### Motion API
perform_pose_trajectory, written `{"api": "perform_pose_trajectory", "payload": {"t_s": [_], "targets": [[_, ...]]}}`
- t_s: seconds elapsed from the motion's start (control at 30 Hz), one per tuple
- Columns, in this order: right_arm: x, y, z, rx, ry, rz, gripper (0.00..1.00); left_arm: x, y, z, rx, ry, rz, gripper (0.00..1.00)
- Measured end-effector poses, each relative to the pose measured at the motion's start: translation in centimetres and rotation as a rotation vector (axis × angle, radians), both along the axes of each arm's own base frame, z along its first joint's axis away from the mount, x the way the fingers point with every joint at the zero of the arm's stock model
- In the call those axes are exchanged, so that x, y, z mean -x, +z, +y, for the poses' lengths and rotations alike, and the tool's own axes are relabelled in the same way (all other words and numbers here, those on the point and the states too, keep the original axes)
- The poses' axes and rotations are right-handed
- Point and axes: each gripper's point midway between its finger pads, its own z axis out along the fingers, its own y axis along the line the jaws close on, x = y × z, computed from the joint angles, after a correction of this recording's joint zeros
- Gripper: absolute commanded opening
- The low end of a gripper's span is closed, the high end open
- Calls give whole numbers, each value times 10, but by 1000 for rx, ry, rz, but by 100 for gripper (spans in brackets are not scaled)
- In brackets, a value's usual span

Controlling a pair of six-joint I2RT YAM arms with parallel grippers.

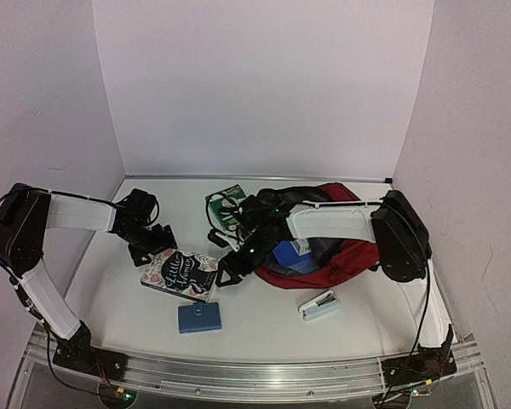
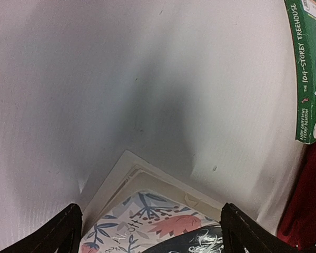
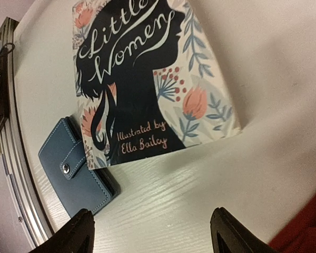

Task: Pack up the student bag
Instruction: Pick up the book from the center of the board.

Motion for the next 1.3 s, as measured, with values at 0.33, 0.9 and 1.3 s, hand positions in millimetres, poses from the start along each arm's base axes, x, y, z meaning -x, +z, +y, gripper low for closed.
{"api": "perform_pose_trajectory", "payload": {"t_s": [0.33,0.9,1.3], "targets": [[0,-27,24,-1,-30,72,76,30,-3,-3,108,36,-15,89],[-32,-25,18,-30,-97,128,32,46,-2,-7,242,77,-92,87],[-21,1,31,-133,-62,246,12,40,0,-17,313,83,-119,87]]}}
